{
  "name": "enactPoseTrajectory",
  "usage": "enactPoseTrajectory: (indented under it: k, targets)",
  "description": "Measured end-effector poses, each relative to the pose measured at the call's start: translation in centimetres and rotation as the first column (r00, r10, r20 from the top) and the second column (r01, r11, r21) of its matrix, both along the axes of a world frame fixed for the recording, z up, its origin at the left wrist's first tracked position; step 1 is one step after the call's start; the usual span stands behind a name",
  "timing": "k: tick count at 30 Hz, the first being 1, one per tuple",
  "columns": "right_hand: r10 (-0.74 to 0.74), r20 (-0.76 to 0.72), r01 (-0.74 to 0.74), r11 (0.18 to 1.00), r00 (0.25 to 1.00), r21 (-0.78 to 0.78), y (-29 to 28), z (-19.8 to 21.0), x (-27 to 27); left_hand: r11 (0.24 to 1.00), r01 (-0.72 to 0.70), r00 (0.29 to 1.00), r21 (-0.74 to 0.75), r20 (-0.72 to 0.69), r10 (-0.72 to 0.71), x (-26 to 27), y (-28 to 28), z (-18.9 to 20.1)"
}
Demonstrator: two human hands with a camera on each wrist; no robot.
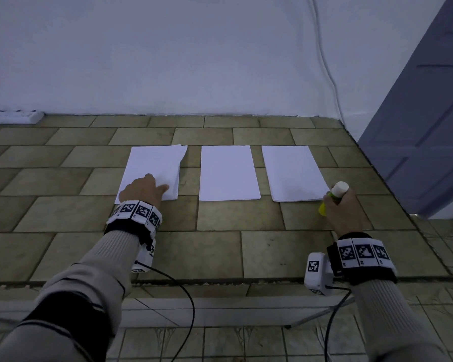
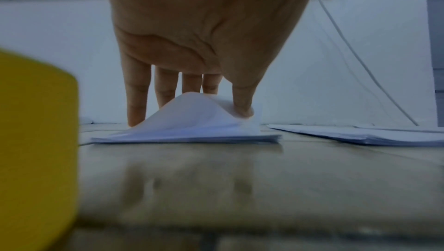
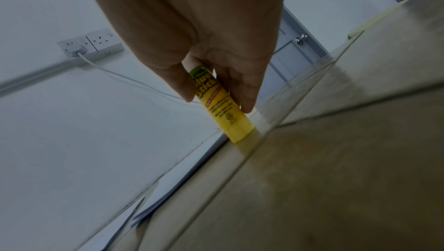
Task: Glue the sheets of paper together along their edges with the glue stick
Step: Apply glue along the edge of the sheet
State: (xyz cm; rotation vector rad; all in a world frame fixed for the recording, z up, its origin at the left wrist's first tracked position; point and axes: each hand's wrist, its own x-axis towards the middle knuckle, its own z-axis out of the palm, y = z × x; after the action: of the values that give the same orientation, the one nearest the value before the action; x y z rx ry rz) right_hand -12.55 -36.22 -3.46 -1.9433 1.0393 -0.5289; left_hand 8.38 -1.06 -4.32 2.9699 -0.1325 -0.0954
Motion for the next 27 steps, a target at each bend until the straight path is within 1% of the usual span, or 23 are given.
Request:
enactPoseTrajectory:
  k: [3, 8, 10, 11, 13, 15, 17, 19, 20, 22, 24, 27]
  targets:
    - [0.011, 0.011, -0.011, 1.000, 1.000, 0.005, -0.2, -0.2, 0.0, 0.996, 0.015, 0.999, -0.092, 0.039, -0.012, -0.2, 0.6, 0.6]
    - [0.019, 0.013, -0.019, 1.000, 1.000, 0.013, -0.5, -0.4, 0.1, 0.987, 0.020, 0.997, -0.160, 0.071, -0.009, -1.6, 0.7, 2.9]
    - [0.024, 0.003, -0.024, 1.000, 1.000, 0.015, -0.6, -0.5, 0.1, 0.966, 0.087, 0.991, -0.244, 0.122, -0.058, -2.6, 0.2, 3.7]
    - [0.029, -0.005, -0.029, 0.999, 1.000, 0.017, -0.7, -0.5, 0.1, 0.942, 0.153, 0.983, -0.300, 0.147, -0.112, -3.1, -0.1, 3.9]
    - [0.042, -0.020, -0.042, 0.999, 0.999, 0.022, -1.0, -0.7, 0.1, 0.863, 0.314, 0.949, -0.396, 0.152, -0.275, -4.1, -0.8, 4.3]
    - [0.053, -0.034, -0.052, 0.998, 0.998, 0.027, -1.3, -1.0, 0.1, 0.776, 0.461, 0.882, -0.430, 0.126, -0.454, -5.4, -1.5, 4.4]
    - [0.062, -0.048, -0.061, 0.998, 0.997, 0.025, -1.4, -1.0, 0.1, 0.712, 0.549, 0.813, -0.438, 0.082, -0.576, -6.9, -2.2, 4.2]
    - [0.071, -0.056, -0.070, 0.997, 0.996, 0.012, -1.4, -1.0, 0.0, 0.659, 0.632, 0.731, -0.408, 0.029, -0.682, -8.2, -2.7, 3.8]
    - [0.079, -0.058, -0.079, 0.997, 0.995, 0.007, -1.4, -1.0, 0.0, 0.640, 0.682, 0.680, -0.353, -0.014, -0.733, -8.7, -2.9, 3.5]
    - [0.105, -0.055, -0.105, 0.994, 0.993, -0.003, -1.1, -0.7, -0.2, 0.597, 0.777, 0.584, -0.199, -0.122, -0.802, -9.5, -3.2, 2.7]
    - [0.154, -0.056, -0.156, 0.988, 0.986, -0.020, -0.6, -0.2, -0.4, 0.563, 0.822, 0.538, -0.089, -0.205, -0.818, -10.0, -3.4, 1.7]
    - [0.262, -0.044, -0.263, 0.965, 0.964, -0.019, 0.7, 0.9, -0.7, 0.516, 0.856, 0.495, -0.019, -0.256, -0.831, -10.3, -3.2, 0.4]
